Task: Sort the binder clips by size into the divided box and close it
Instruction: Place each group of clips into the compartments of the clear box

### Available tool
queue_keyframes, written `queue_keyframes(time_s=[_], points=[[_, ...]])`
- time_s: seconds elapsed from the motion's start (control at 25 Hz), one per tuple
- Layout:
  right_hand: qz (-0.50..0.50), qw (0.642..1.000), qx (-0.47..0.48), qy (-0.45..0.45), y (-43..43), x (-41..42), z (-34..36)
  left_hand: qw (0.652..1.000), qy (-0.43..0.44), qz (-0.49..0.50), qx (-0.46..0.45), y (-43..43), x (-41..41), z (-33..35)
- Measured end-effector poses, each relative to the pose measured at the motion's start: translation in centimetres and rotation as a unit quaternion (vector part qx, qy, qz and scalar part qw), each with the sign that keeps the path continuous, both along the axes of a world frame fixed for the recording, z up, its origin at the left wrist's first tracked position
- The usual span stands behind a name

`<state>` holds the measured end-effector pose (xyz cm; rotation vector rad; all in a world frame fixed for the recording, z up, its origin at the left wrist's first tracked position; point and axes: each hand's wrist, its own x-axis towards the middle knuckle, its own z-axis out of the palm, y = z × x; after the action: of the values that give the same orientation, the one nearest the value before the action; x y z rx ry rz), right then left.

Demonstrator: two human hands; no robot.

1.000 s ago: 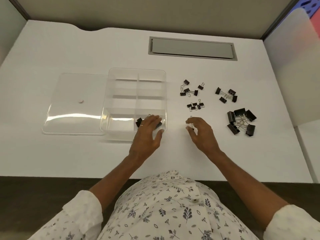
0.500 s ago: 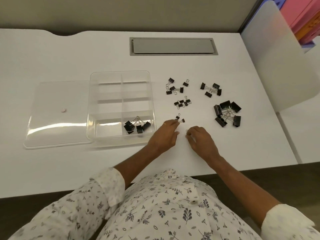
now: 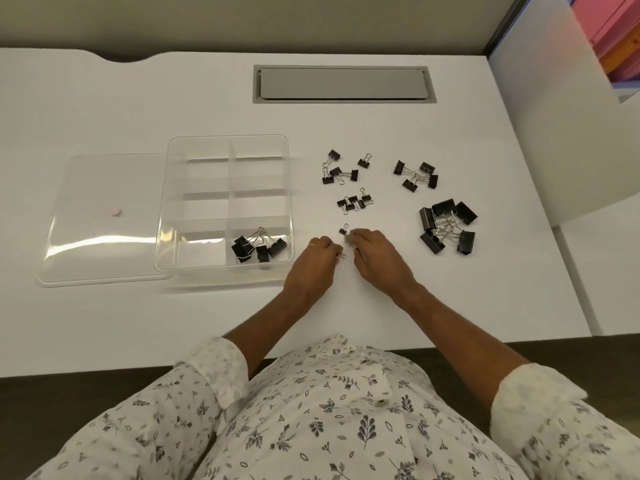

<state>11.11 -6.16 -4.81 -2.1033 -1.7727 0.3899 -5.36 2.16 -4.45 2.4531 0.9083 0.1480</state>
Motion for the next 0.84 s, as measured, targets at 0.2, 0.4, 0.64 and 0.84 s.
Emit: queue_keyframes(time_s=[0.2, 0.4, 0.64, 0.84], points=[[0.026, 0.999, 0.019, 0.020, -1.0, 2.1, 0.0, 0.999, -0.006, 0.044, -0.013, 0.2, 1.4, 0.2], [0.013, 0.996, 0.019, 0.083, -2.6, 4.5, 0.4, 0.997, -0.054, 0.044, -0.033, 0.7, 3.2, 0.8], [0.030, 0.997, 0.021, 0.066, -2.1, 5.2, 0.2, 0.999, 0.005, 0.018, 0.031, 0.8, 3.9, 0.5], [0.075, 0.996, 0.027, 0.045, -1.4, 4.7, -0.2, 0.993, -0.048, 0.108, -0.015, -0.3, 2.7, 0.1]])
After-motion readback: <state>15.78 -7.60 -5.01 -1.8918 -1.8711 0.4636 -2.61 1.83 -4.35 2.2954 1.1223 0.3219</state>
